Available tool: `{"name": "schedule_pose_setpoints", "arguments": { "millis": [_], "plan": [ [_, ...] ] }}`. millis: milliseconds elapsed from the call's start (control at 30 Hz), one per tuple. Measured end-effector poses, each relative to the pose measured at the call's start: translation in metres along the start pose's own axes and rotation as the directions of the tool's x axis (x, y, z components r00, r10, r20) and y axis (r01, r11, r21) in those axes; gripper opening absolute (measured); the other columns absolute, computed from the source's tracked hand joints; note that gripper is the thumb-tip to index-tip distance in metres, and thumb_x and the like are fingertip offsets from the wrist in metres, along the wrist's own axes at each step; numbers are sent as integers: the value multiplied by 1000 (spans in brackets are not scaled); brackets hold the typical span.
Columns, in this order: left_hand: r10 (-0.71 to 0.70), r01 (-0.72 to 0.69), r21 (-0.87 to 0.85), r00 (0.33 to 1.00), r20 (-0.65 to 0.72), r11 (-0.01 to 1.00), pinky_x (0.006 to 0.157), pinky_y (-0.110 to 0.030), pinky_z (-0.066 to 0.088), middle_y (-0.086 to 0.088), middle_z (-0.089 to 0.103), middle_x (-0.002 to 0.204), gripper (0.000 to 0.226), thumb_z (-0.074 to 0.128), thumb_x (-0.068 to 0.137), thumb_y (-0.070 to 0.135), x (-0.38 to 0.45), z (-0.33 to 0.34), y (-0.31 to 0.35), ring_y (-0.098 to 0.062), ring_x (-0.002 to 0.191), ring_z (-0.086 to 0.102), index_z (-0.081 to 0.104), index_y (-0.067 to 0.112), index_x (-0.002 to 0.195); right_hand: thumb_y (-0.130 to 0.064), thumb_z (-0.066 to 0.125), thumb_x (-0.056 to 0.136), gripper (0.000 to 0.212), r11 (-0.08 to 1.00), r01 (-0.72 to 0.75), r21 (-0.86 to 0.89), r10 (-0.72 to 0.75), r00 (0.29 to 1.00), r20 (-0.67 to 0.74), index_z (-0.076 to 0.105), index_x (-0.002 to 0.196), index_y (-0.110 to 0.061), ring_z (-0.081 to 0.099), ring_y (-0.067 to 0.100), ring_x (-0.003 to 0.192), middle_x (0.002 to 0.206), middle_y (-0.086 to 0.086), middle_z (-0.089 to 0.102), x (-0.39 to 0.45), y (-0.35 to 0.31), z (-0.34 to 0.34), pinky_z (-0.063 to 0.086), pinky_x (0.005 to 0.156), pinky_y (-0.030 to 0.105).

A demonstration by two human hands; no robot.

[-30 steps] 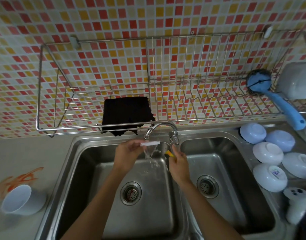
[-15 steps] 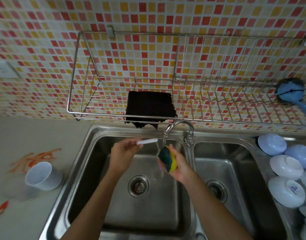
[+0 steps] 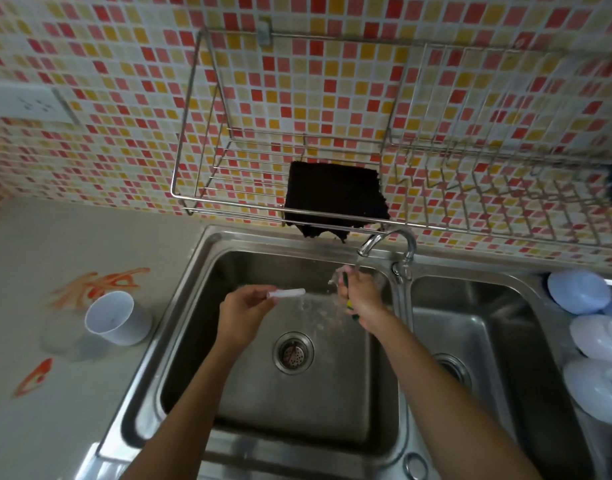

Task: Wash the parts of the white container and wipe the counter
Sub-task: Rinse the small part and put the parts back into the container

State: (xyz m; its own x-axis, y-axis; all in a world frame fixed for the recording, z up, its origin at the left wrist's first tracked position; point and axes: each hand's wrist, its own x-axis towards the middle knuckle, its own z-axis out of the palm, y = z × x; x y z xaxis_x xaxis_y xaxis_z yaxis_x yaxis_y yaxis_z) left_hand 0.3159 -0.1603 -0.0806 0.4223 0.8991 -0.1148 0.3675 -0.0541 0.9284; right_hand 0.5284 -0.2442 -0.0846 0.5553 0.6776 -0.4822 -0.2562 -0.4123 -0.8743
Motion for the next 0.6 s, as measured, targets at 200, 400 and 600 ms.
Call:
{"name": "schedule_pose_setpoints", "arguments": {
  "millis": [200,400,600],
  "plan": [
    [-10,10,24,1000,-3,1000,83,-31,57,2,75,91,21,75,82,15,2,1,-2,-9,86,71,74,12,103,-37,30,104,38,1000,-7,-16,6,999,-42,48,74,-22,30,7,43,58,-6,41,-3,0,-8,18,42,22],
    [-14,15,42,1000,-20,999,81,-24,55,1,74,93,24,74,83,14,5,0,-1,-9,88,70,72,11,106,-35,43,102,30,977,-61,203,55,998,34,58,96,-9,63,16,76,84,6,63,-2,-8,-14,56,54,34],
    [-30,29,50,999,16,998,82,-25,55,2,75,94,22,73,83,14,6,4,-2,-8,88,70,72,11,106,-37,48,100,35,993,-35,113,25,996,88,60,107,-4,65,19,58,89,14,71,-4,-14,-14,48,43,25]
  ]
}}
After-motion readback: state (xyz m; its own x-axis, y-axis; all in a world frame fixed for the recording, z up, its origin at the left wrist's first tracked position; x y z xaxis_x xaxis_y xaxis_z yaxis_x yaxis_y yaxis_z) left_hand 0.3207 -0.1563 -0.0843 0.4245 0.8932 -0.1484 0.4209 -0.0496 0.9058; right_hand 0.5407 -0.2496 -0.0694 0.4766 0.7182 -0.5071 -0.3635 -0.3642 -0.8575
